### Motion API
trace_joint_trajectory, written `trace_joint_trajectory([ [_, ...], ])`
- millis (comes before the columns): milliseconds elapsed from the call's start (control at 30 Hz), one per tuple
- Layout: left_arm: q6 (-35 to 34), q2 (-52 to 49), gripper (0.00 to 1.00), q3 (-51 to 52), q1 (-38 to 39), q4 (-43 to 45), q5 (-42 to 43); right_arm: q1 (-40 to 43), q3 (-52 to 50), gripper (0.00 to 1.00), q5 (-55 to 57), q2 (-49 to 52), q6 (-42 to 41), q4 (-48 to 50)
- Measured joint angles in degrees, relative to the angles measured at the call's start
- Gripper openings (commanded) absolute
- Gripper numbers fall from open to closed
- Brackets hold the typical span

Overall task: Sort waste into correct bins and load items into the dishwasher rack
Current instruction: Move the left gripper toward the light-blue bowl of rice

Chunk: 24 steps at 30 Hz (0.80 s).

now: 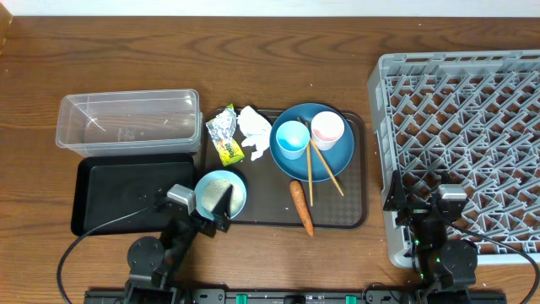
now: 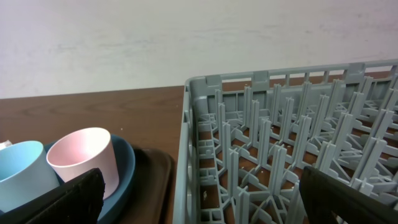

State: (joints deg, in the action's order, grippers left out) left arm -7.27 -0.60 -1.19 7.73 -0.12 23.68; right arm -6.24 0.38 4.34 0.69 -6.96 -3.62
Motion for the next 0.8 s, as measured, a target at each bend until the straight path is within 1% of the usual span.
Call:
trace_joint_trajectory([
  [67, -3.08, 0.0, 0.98, -0.09, 0.0, 0.13, 4.87, 0.0, 0.0, 0.99, 0.0, 0.0, 0.0, 0.0],
  [167, -5.81, -0.02, 0.98, -0.07, 0.0, 0.87, 9.4, 0.0, 0.0, 0.99, 0.0, 0.0, 0.0, -0.02],
  [233, -8.13, -0.07, 0.98, 0.31, 0.0, 2.97, 11.65, 0.0, 0.0, 0.99, 0.0, 0.0, 0.0, 0.0],
  [367, -15.17, -0.11, 0.98, 0.61, 0.0, 10.75, 16.04, 0.0, 0.0, 0.99, 0.0, 0.0, 0.0, -0.02],
  [500, -19.8, -0.11, 0.98, 0.17, 0.0, 11.74, 18.62, 0.0, 0.0, 0.99, 0.0, 0.0, 0.0, -0.02],
  [567, -21.05, -0.13, 0.98, -1.38, 0.0, 9.77, 19.21, 0.0, 0.0, 0.99, 0.0, 0.0, 0.0, -0.02],
  [667, -22.21, -0.63, 0.98, -6.14, 0.0, 4.28, 19.26, 0.0, 0.0, 0.99, 0.0, 0.0, 0.0, -0.02],
  [800, -22.73, -4.33, 0.98, -15.15, 0.0, -8.57, 15.96, 0.0, 0.0, 0.99, 0.0, 0.0, 0.0, 0.0],
])
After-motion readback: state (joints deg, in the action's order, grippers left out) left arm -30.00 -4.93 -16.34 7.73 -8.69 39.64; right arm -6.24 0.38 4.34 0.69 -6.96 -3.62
